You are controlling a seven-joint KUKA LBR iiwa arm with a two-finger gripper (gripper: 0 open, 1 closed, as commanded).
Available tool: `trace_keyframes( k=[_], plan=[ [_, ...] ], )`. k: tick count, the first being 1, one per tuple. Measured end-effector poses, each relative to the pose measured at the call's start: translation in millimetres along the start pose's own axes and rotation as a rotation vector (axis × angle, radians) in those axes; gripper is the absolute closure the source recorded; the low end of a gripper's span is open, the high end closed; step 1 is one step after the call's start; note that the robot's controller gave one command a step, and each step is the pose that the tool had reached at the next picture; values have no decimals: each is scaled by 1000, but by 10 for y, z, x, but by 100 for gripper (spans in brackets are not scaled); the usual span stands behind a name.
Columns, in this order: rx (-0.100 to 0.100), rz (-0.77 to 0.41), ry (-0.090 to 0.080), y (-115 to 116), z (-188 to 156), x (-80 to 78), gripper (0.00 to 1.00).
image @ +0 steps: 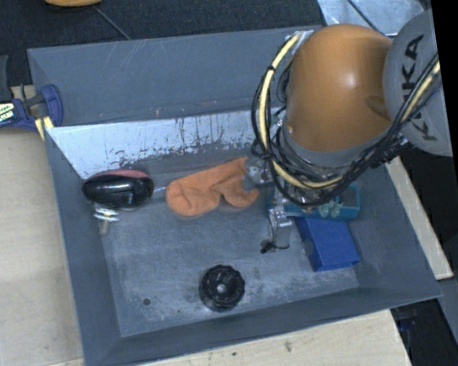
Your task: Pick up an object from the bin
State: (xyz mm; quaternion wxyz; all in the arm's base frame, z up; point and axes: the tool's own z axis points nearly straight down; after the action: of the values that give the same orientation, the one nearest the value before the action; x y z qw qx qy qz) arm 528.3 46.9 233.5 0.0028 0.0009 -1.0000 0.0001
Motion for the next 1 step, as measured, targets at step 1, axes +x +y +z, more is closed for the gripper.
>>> trace_keyframes(
  k=[1],
  plan=[
    [-1,1,-9,0,-46,-14,0]
  ],
)
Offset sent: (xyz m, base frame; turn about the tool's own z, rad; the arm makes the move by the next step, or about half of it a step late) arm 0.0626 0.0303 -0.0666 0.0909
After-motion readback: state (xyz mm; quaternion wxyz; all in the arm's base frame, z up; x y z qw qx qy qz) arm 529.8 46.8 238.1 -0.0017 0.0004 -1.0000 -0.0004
